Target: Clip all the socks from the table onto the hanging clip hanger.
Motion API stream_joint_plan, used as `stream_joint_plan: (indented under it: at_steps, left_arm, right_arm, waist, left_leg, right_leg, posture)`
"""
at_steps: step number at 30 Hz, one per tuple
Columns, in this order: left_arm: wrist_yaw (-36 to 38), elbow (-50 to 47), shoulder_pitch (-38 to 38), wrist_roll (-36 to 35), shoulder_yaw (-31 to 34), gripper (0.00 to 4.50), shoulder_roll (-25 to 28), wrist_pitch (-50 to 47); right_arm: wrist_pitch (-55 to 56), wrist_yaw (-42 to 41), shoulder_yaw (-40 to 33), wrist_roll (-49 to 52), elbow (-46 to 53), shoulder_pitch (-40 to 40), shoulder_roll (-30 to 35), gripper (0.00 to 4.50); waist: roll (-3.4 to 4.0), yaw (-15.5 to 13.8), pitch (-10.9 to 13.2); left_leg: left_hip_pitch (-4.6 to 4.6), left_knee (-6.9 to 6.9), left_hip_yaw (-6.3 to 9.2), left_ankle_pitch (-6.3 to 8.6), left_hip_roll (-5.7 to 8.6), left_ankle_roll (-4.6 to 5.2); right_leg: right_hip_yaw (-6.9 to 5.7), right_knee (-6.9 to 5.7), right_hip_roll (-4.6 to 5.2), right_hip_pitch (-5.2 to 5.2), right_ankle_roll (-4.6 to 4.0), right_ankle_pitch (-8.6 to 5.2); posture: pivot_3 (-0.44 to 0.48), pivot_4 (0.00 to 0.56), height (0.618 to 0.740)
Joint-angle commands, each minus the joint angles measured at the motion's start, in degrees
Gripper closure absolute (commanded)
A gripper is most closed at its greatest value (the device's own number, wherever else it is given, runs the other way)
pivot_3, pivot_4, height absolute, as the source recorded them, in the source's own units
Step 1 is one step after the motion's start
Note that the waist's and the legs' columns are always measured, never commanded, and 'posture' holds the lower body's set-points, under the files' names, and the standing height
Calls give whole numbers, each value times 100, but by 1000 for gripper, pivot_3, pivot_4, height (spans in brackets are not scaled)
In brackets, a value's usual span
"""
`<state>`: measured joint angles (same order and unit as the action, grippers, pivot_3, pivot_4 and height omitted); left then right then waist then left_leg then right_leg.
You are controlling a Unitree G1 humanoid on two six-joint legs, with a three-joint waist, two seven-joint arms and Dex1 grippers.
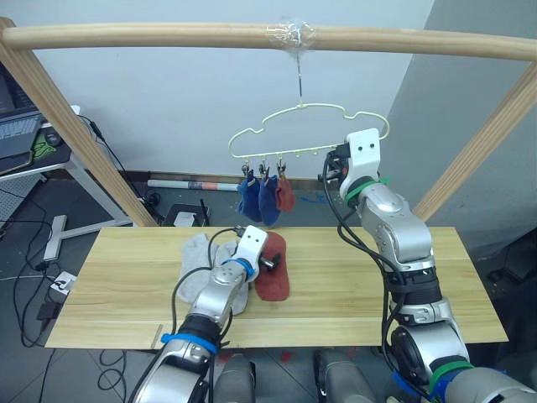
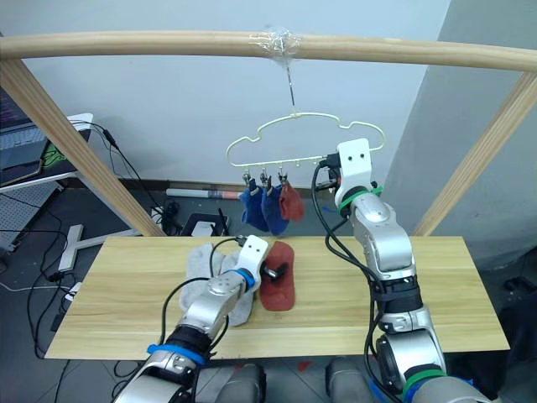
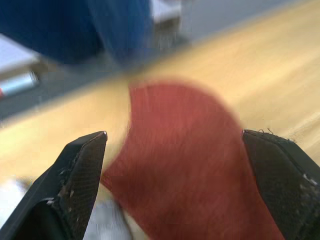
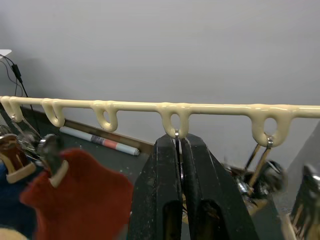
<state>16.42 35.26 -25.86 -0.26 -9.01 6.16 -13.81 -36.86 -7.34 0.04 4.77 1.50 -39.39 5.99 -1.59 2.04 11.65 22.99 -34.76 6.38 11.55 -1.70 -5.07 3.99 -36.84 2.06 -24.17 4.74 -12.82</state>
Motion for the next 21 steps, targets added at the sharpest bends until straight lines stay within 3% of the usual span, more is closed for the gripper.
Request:
stream_joint_plan:
  at_steps: [1, 5, 8, 14, 17, 21]
  left_arm:
    - [253, 145, -9, -182, 131, 404, -130, -239]
    - [632, 38, 143, 56, -170, 1567, 12, -190]
    - [738, -55, 275, 795, -842, 2484, 360, 499]
    - [669, 263, 352, 1417, -1318, 4327, 598, 1436]
    - [639, 398, 362, 1427, -1222, 4438, 567, 1693]
    - [1115, 148, 396, 740, -768, 4438, 364, 1990]
  right_arm:
    - [-151, 87, -137, 14, 173, 35, 70, 4500]
    - [-184, 105, -165, 16, 163, 15, 76, 4500]
    - [-161, 101, -159, 19, 143, 13, 81, 4500]
    - [-122, 91, -152, 36, 71, -14, 113, 4500]
    - [-123, 61, -159, 44, 49, -23, 150, 4500]
    - [-171, -3, -228, 117, 31, -67, 244, 4500]
  waist:
    - [0, 5, 0]
    - [0, 76, 0]
    - [1, 96, 0]
    - [1, 93, 0]
    - [1, 93, 0]
    - [2, 93, 1]
  left_leg:
    - [-3, 0, 1, 0, 0, 0]
    - [-8, 1, 2, 0, -1, 0]
    - [-10, 0, 2, 0, -1, 0]
    - [-9, 1, 1, 0, -1, 0]
    - [-9, 1, 2, 0, -1, 0]
    - [-8, 1, 2, 0, -1, 0]
  right_leg:
    - [-2, -2, 0, 2, 0, -1]
    - [-2, -6, -1, 2, -11, -7]
    - [-1, -5, -1, 6, -17, -11]
    - [0, -3, 0, 5, -19, -12]
    - [-1, -4, 0, 5, -21, -13]
    - [-1, -3, 1, 4, -21, -13]
  posture:
    - [-66, 195, 740]
    - [-74, 197, 740]
    - [-71, 197, 740]
    - [-68, 197, 740]
    - [-67, 197, 740]
    - [-63, 198, 740]
